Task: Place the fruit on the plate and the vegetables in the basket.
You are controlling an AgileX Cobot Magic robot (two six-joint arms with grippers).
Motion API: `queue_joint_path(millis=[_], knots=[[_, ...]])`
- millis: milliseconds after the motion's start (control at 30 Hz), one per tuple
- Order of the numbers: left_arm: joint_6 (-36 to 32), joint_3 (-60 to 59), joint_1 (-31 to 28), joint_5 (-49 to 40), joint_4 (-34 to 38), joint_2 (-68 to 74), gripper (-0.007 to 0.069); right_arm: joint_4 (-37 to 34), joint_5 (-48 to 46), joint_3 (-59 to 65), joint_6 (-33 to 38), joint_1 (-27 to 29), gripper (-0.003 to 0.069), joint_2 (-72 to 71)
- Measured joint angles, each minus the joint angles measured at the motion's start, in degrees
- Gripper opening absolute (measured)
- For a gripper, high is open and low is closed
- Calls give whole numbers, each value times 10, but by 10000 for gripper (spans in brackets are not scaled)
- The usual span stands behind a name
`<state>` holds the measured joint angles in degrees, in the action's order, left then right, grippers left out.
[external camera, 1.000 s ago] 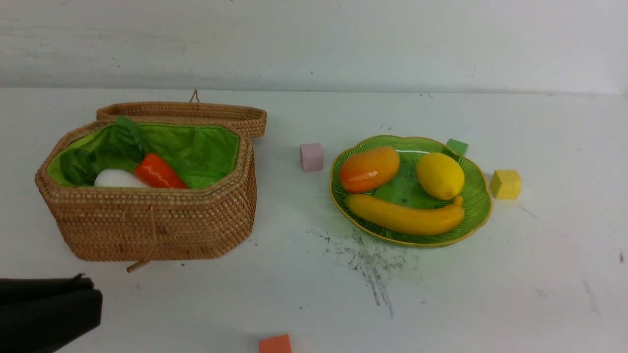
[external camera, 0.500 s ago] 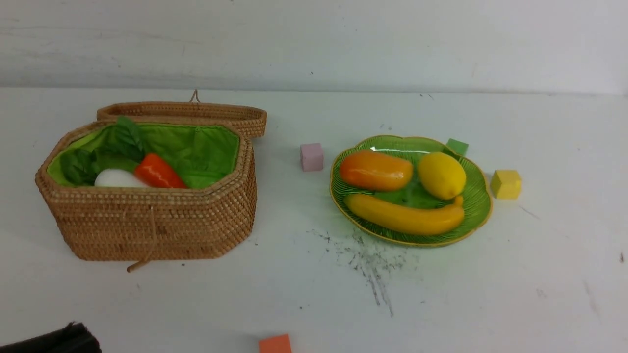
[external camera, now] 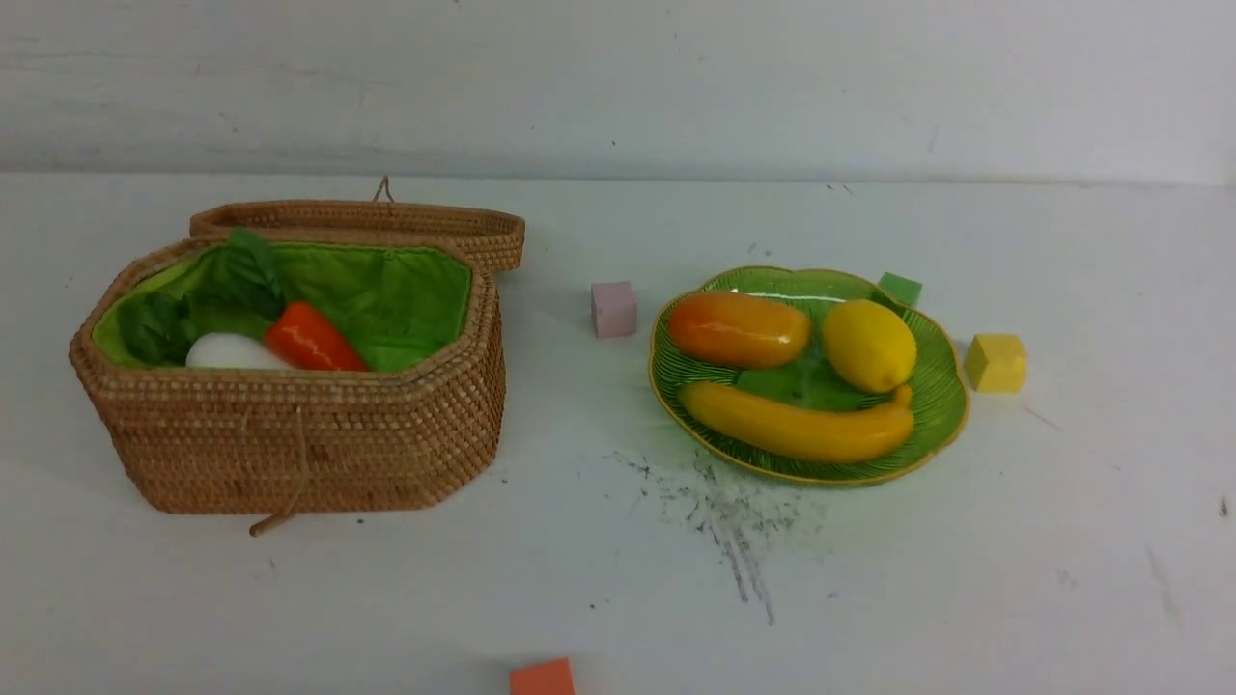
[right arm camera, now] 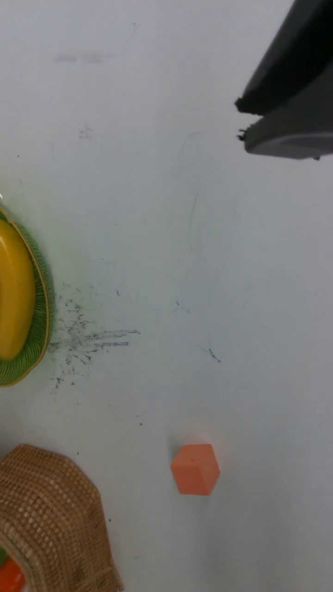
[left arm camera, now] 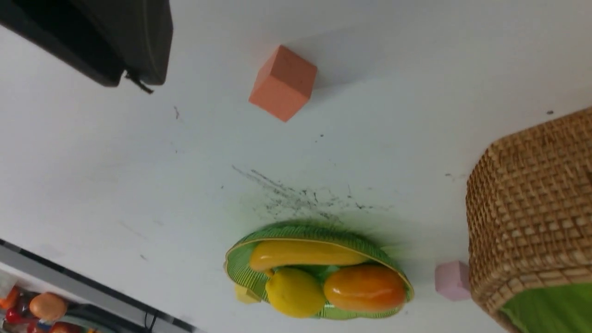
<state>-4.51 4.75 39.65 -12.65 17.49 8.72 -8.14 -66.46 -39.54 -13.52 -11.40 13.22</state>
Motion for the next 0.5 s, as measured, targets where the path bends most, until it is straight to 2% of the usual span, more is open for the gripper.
queue_joint_path(millis=[267, 367, 433, 500], knots=[[0, -4, 0, -13, 0, 0, 59, 1, 0, 0, 0, 1, 80, 0], [0, -4, 0, -14, 0, 0, 59, 28, 17, 4, 0, 10, 83, -7], [0, -4, 0, -15, 0, 0, 59, 45, 44, 13, 0, 21, 68, -19], [0, -4, 0, -19, 0, 0, 61, 55, 119, 57, 14, 41, 1, -53]])
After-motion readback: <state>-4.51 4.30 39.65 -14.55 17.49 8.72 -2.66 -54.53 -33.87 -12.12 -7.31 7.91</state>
